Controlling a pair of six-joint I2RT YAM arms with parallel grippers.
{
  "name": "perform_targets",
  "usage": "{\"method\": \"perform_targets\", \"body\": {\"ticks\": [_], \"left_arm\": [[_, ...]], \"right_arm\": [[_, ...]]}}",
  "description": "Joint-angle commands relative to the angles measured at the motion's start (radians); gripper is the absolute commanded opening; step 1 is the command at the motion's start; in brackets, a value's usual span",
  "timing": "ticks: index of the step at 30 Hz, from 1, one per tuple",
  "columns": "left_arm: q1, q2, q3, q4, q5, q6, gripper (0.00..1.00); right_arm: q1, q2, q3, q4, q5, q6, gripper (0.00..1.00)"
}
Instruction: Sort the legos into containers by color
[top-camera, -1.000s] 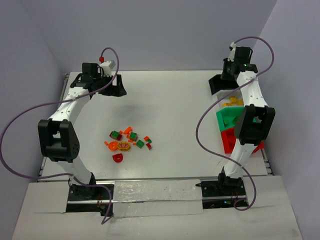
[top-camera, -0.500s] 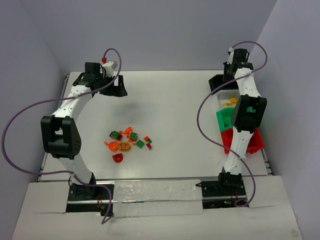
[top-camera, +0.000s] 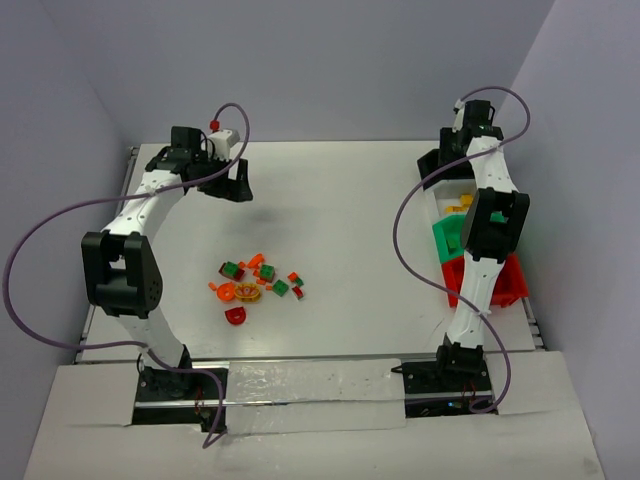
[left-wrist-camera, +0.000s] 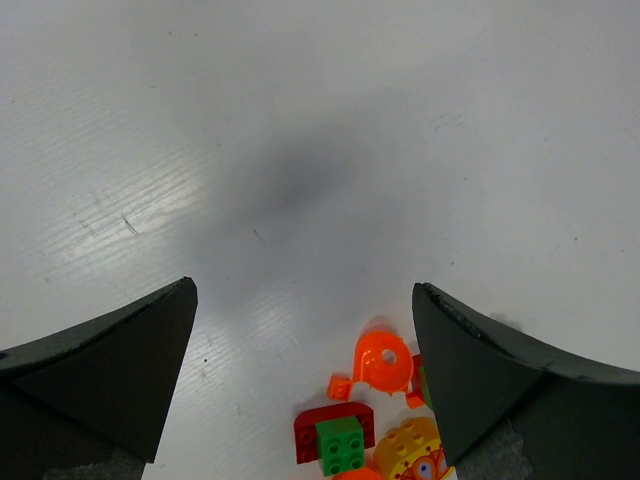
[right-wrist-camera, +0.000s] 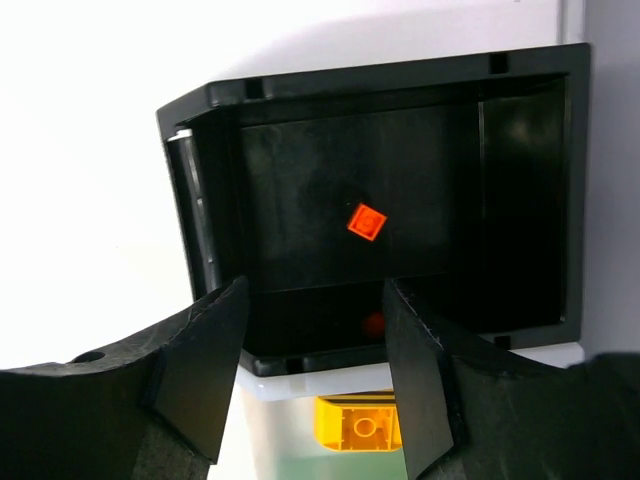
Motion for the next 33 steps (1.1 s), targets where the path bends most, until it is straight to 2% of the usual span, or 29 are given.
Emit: {"method": "perform_targets", "body": {"ticks": [1, 4, 9, 14, 20, 24, 27, 33], "left_arm": [[-0.009, -0.043, -0.028, -0.036, 0.068, 0.102, 0.99], [-0.011, -0.061, -0.059, -0.032, 0.083, 0.12, 0.99], [-0.014, -0.096, -0.119, -0.025, 0.129, 0.164, 0.96], [-0.014, -0.132, -0.166, -0.133, 0.162, 0.357, 0.89], [-0.007, -0.286, -0.327, -0.262, 0.203, 0.689, 0.87], [0.0, -0.393, -0.428, -0.407, 0.274, 1.02, 0.87], [0.0, -0.41, -0.469, -0.413, 0.284, 1.103, 0.88], [0.0, -0.366, -0.499, -0.339, 0.268, 1.156, 0.89]], "right_arm": [[0.005, -0.071, 0.03, -0.036, -0.101, -0.023, 0.64], [0.027, -0.144, -0.015, -0.043, -0.193, -0.03, 0.64], [0.182, -0.396, -0.325, 0.018, -0.294, -0.077, 0.64], [0.332, -0.511, -0.529, 0.055, -0.314, -0.102, 0.65], [0.373, -0.52, -0.595, 0.046, -0.348, -0.077, 0.71], [0.383, -0.511, -0.591, 0.042, -0.341, -0.08, 0.78], [0.384, -0.496, -0.565, 0.036, -0.332, -0.077, 0.84], [0.39, -0.48, -0.54, 0.025, -0.314, -0.077, 0.92]]}}
